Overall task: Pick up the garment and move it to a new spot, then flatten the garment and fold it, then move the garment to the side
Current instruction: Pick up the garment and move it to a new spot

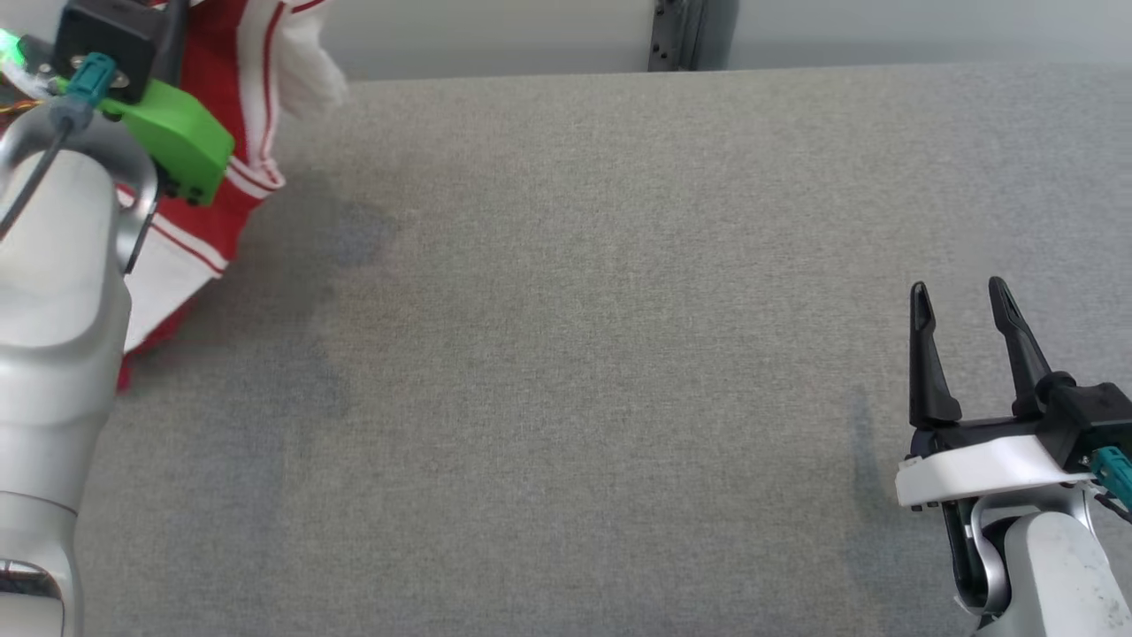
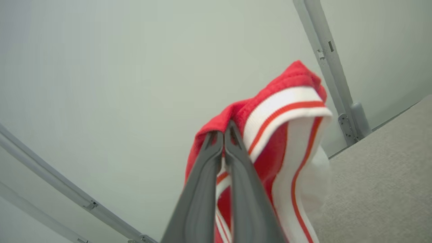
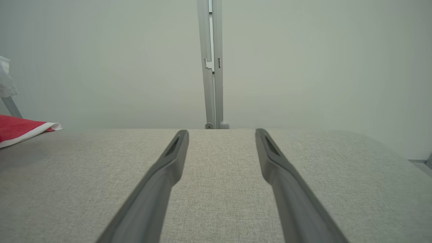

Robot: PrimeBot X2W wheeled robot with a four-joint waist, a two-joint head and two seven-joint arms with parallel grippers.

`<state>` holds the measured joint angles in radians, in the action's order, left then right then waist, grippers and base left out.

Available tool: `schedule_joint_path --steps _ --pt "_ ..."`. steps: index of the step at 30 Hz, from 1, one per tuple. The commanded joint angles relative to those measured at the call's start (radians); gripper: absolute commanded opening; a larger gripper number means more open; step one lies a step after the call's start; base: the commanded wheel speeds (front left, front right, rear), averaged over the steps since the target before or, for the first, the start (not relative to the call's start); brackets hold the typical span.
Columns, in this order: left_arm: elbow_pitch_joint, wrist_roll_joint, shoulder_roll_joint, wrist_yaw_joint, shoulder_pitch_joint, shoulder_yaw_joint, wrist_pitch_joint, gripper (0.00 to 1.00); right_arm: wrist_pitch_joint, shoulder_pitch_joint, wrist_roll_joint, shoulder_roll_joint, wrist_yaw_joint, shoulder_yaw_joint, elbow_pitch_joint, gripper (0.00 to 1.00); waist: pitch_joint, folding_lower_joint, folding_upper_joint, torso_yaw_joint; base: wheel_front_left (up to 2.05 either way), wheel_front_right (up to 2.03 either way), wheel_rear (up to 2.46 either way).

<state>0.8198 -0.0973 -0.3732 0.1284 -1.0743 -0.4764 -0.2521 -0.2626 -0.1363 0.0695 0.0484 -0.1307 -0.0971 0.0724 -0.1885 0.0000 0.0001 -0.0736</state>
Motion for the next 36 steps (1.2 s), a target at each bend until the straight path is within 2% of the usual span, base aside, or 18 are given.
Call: schedule_joint_path --steps 1,6,11,17,24,25,26,27,31,36 --pt "-0.031 -0.014 0.002 0.002 0.019 -0.024 0.011 0.0 -0.004 0.019 0.011 0.003 0.0 -0.001 0.004 1.0 0.058 0.0 -0.0001 0.058 0.0 0.0 0.0" --pt "-0.176 -0.08 0.033 0.002 0.073 -0.122 0.057 0.0 -0.004 0.035 0.026 0.004 0.0 0.005 0.008 1.0 0.07 0.0 -0.0001 0.107 0.0 0.0 0.0" --pt "-0.255 -0.138 0.123 0.002 0.158 -0.178 0.083 0.0 -0.004 0.042 0.035 0.003 0.0 0.018 0.017 1.0 0.061 0.0 -0.0001 0.155 0.0 0.0 0.0" --pt "-0.194 -0.156 0.246 -0.01 0.195 -0.232 0.068 0.0 -0.004 0.0 0.058 0.004 0.0 0.076 0.025 1.0 0.016 0.0 -0.0001 0.253 0.0 0.0 0.0" --pt "-0.066 -0.163 0.304 -0.017 0.157 -0.276 0.048 0.0 -0.004 -0.04 0.092 0.003 0.0 0.125 0.031 1.0 -0.067 0.0 -0.0001 0.357 0.0 0.0 0.0" --pt "-0.045 -0.165 0.307 -0.019 0.155 -0.282 0.045 0.11 -0.004 -0.042 0.098 0.003 0.0 0.127 0.032 1.0 -0.076 0.0 -0.0001 0.365 0.0 0.0 0.0" --pt "-0.024 -0.17 0.309 -0.022 0.155 -0.284 0.041 0.47 -0.004 -0.043 0.102 0.003 0.0 0.128 0.032 1.0 -0.084 0.0 -0.0001 0.372 0.0 0.0 0.0" --pt "-0.001 -0.176 0.311 -0.026 0.156 -0.284 0.037 1.0 -0.004 -0.045 0.106 0.003 0.0 0.127 0.032 1.0 -0.09 0.0 -0.0001 0.377 0.0 0.0 0.0" --pt "0.074 -0.19 0.316 -0.036 0.162 -0.289 0.02 1.0 -0.004 -0.048 0.113 0.003 0.0 0.118 0.032 1.0 -0.101 0.0 -0.0001 0.378 0.0 0.0 0.0" --pt "0.112 -0.219 0.319 -0.04 0.181 -0.277 -0.005 1.0 -0.004 -0.046 0.105 0.003 0.0 0.103 0.036 1.0 -0.089 0.0 -0.0001 0.334 0.0 0.0 0.0"
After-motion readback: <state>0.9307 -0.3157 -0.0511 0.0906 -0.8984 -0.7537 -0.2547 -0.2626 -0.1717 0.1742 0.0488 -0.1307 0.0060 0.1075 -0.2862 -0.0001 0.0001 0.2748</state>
